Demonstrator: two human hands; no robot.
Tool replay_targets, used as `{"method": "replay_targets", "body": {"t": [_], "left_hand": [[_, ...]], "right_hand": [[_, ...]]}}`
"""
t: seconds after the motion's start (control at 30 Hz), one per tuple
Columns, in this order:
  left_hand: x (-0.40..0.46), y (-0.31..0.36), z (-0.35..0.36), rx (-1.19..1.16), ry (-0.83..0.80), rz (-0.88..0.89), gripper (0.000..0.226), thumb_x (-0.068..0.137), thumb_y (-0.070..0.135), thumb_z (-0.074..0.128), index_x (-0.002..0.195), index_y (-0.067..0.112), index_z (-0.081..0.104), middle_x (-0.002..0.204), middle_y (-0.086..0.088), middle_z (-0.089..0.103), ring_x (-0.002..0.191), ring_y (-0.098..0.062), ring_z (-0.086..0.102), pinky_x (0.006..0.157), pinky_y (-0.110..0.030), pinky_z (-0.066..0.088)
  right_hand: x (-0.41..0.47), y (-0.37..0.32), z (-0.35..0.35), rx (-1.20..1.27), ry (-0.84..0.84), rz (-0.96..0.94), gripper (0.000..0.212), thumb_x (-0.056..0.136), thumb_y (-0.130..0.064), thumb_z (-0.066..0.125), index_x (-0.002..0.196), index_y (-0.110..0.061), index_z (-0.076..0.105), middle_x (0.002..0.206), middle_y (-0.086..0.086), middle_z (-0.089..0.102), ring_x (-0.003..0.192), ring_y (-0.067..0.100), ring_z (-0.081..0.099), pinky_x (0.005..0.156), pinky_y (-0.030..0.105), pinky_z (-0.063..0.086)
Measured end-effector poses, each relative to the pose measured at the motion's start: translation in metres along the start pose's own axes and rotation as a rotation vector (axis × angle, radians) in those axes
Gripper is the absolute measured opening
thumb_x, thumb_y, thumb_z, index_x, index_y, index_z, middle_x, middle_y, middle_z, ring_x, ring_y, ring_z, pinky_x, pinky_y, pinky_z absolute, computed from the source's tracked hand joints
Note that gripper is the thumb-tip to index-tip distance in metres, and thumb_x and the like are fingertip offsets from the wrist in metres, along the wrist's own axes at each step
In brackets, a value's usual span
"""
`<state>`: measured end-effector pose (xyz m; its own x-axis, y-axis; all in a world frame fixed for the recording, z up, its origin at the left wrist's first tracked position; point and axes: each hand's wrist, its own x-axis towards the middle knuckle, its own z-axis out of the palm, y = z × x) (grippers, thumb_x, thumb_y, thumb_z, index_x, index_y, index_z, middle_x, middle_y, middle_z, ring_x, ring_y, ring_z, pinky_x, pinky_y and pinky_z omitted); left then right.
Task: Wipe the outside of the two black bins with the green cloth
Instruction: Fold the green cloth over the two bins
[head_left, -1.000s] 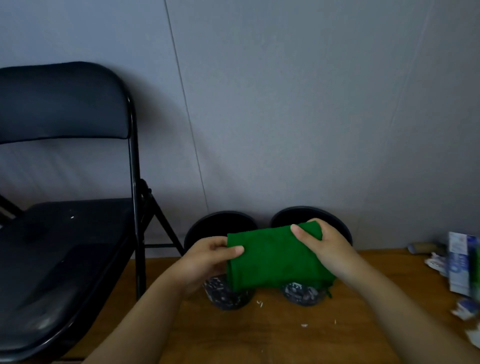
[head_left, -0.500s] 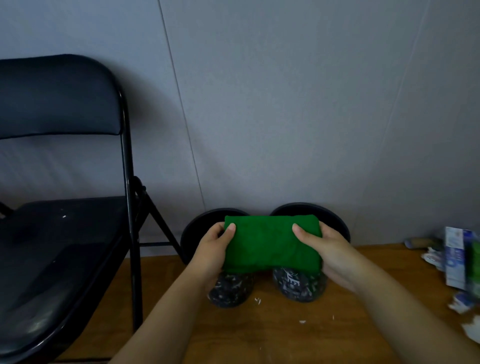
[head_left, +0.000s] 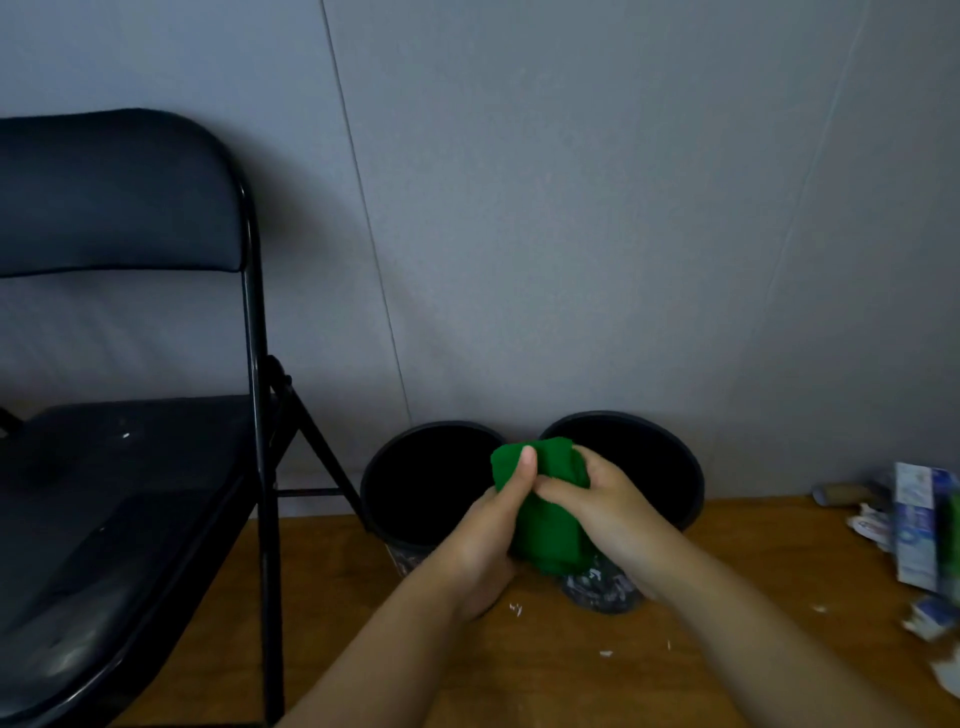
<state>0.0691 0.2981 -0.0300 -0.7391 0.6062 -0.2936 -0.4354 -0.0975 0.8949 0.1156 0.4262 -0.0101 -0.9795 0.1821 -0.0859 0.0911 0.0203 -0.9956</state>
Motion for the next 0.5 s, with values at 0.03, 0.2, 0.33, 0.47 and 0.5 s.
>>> {"method": "replay_targets", "body": {"t": [0.03,0.2,0.33,0.47,0.5], "left_hand": [[-0.0006,-0.0018,-0.0013,-0.027,-0.003,0.036,0.05,0.092,0.048,0.054,0.129,0.015,0.06,0.121,-0.01,0.071,0.113,-0.025,0.067,0.1,-0.045,0.052],[-0.0043,-0.0042,-0.0058,-0.11,0.027,0.16,0.047,0.087,0.036,0.059,0.128,0.013,0.06,0.119,-0.01,0.072,0.112,-0.025,0.068,0.092,-0.038,0.056],[-0.0049,-0.0044,-0.0074,-0.104,0.064,0.187,0.051,0.087,0.037,0.061,0.131,0.011,0.059,0.122,-0.012,0.07,0.114,-0.027,0.066,0.098,-0.045,0.053],[-0.0055,-0.0027,-0.0087,-0.089,0.109,0.219,0.049,0.084,0.037,0.065,0.125,0.011,0.062,0.117,-0.011,0.072,0.11,-0.027,0.069,0.095,-0.046,0.054],[-0.0048,-0.0029,-0.0096,-0.084,0.12,0.231,0.049,0.084,0.036,0.065,0.125,0.01,0.062,0.116,-0.011,0.072,0.109,-0.027,0.069,0.094,-0.046,0.054]], "right_hand": [[-0.0014,-0.0001,0.0007,0.012,-0.035,0.011,0.022,0.089,-0.026,0.066,0.112,-0.027,0.065,0.101,-0.004,0.073,0.09,0.01,0.07,0.081,0.03,0.057],[-0.0014,0.0005,0.0,-0.196,-0.049,-0.121,0.026,0.089,-0.028,0.067,0.115,-0.028,0.066,0.103,-0.006,0.072,0.092,0.005,0.068,0.084,0.031,0.057],[0.0011,0.0016,0.0005,-0.576,0.168,-0.276,0.034,0.082,-0.049,0.068,0.11,-0.029,0.065,0.096,-0.013,0.068,0.087,0.001,0.064,0.077,0.032,0.056],[0.0038,-0.0002,-0.001,-0.553,0.237,-0.277,0.03,0.082,-0.049,0.067,0.104,-0.029,0.063,0.093,-0.014,0.066,0.085,0.002,0.063,0.074,0.031,0.056],[0.0031,-0.002,-0.001,-0.511,0.216,-0.263,0.025,0.085,-0.045,0.067,0.104,-0.029,0.064,0.093,-0.013,0.067,0.086,0.002,0.063,0.075,0.03,0.056]]}}
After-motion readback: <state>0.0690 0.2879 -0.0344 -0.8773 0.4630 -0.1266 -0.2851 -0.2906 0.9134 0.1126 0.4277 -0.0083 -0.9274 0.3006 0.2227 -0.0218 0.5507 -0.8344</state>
